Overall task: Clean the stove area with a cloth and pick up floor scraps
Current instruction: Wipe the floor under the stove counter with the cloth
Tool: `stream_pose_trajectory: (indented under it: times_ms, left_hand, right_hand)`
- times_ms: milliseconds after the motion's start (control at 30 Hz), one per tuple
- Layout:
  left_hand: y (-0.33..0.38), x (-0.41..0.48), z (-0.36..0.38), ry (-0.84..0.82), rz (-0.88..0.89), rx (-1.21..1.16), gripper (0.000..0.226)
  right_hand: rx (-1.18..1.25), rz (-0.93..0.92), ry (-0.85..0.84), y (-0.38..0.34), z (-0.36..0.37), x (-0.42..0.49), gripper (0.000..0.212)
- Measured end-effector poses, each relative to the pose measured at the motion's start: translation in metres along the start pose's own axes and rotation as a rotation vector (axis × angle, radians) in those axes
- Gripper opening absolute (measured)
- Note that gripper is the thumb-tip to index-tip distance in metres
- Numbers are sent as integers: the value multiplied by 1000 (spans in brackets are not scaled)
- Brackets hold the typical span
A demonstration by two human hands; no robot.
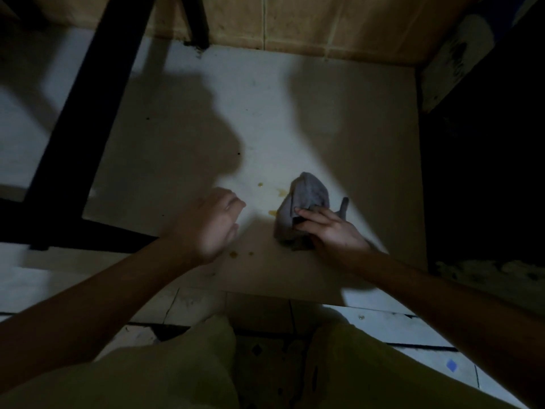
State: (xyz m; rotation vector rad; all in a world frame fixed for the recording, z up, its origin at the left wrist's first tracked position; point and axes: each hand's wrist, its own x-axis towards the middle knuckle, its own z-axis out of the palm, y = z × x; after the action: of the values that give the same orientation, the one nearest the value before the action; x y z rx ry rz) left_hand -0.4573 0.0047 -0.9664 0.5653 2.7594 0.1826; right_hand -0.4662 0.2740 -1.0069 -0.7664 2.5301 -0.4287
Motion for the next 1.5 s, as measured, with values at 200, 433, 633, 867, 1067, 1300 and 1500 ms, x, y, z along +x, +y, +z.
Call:
stream_pose_trajectory:
  times_ms: [200, 433, 633, 867, 1067, 1300, 1500]
  left_hand:
    - [-9, -34, 1, -23, -78, -151, 41]
    - [-20, -63, 12, -118, -146, -140, 49]
    - [-28, -78, 9, -73, -248, -316, 49]
    - [-29, -72, 5, -60, -170, -220, 39]
    - [-18, -41, 3, -128, -150, -194, 52]
    - [15, -2, 8, -104, 35, -66, 57]
    - [35, 25, 18, -195, 95, 28, 55]
  right_hand:
    - [-44, -118, 44, -22, 2, 39, 36]
    - [102, -190, 112, -52, 5, 70, 34]
    - [108, -357, -3, -90, 12, 88, 33]
    - [-147, -489, -70, -95, 31, 75, 35]
    - [-138, -395, -77, -70, 32, 34, 34]
    - [-93, -154, -16, -37, 24, -30, 35]
    - [-86, 34, -10, -6, 22, -80, 43]
